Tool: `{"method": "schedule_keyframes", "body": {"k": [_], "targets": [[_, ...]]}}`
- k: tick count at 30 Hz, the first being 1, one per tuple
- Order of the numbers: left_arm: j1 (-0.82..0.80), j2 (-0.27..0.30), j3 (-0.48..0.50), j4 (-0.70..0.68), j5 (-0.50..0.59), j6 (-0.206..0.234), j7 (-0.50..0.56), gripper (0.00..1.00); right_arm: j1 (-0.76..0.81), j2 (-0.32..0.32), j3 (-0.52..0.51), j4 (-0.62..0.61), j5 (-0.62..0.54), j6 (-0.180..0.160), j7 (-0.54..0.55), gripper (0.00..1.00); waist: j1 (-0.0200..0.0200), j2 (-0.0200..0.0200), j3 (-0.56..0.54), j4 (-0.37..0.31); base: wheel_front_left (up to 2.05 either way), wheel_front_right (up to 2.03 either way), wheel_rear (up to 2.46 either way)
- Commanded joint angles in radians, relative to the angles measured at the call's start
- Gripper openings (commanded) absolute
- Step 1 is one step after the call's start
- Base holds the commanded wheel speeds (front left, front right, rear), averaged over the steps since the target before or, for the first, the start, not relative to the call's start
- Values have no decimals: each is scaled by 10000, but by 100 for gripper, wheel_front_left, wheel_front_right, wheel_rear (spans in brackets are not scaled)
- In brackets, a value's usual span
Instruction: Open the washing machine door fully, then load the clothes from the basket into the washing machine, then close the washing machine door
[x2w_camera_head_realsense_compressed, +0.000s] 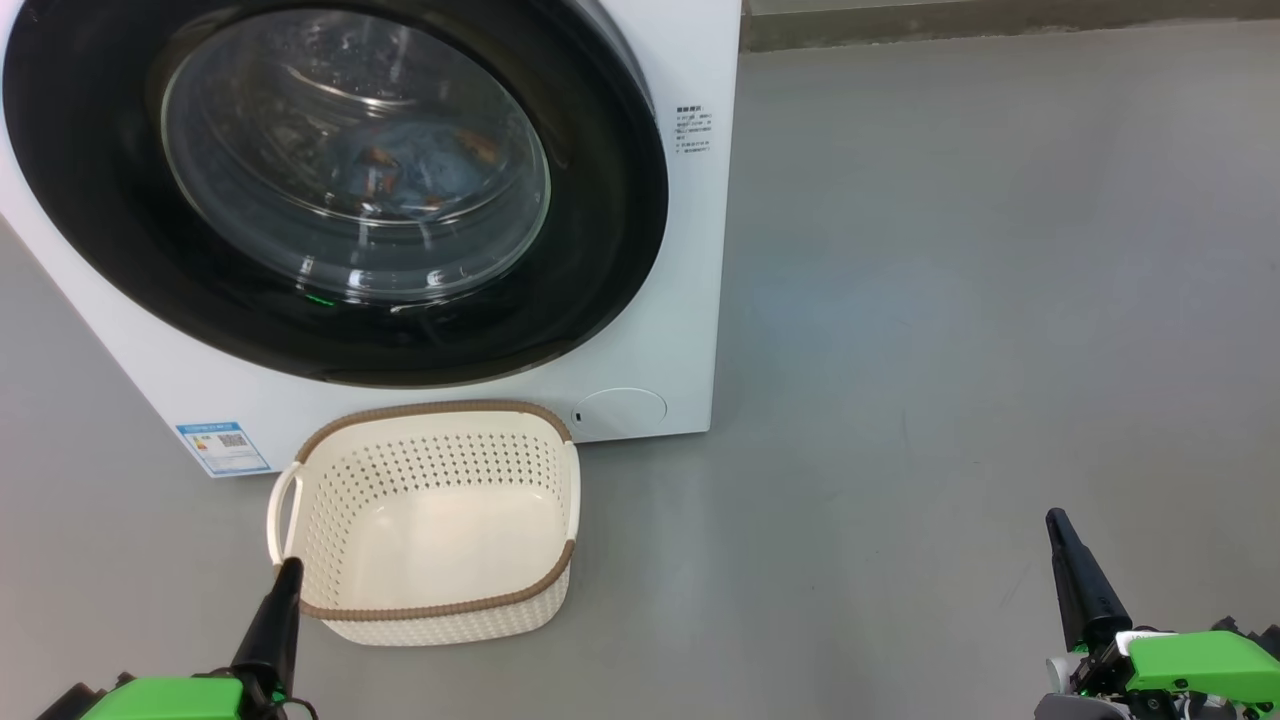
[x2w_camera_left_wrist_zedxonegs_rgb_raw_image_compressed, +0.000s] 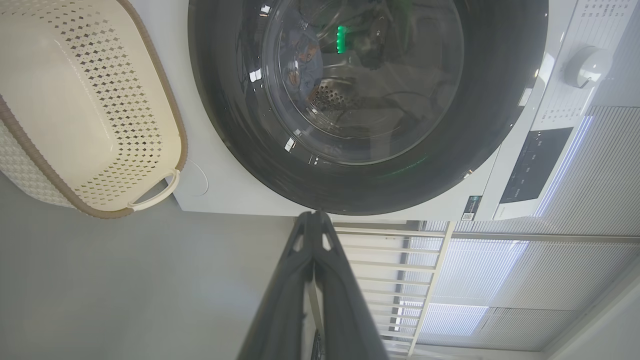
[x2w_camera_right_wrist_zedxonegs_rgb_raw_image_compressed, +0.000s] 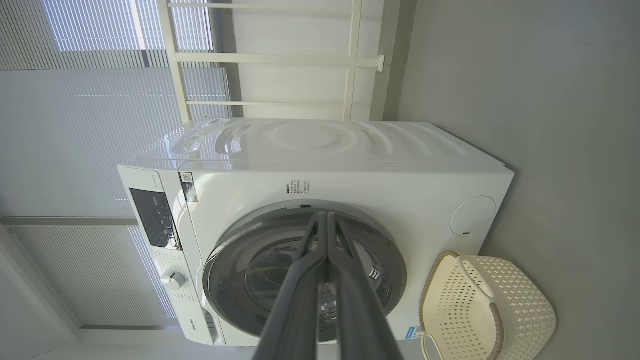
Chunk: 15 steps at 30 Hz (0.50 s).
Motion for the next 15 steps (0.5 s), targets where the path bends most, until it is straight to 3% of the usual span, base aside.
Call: {"method": "schedule_keyframes", "body": {"k": [1, 15], "targets": [[-411, 159, 354, -190, -51, -71, 22, 0, -407, -34, 216, -245, 34, 16, 83, 0, 0, 0, 0, 0, 0, 0, 0], [-412, 149, 368, -189, -40, -71, 33, 0, -407, -33, 215, -245, 33, 16, 84, 0, 0, 0, 0, 0, 0, 0, 0]]}}
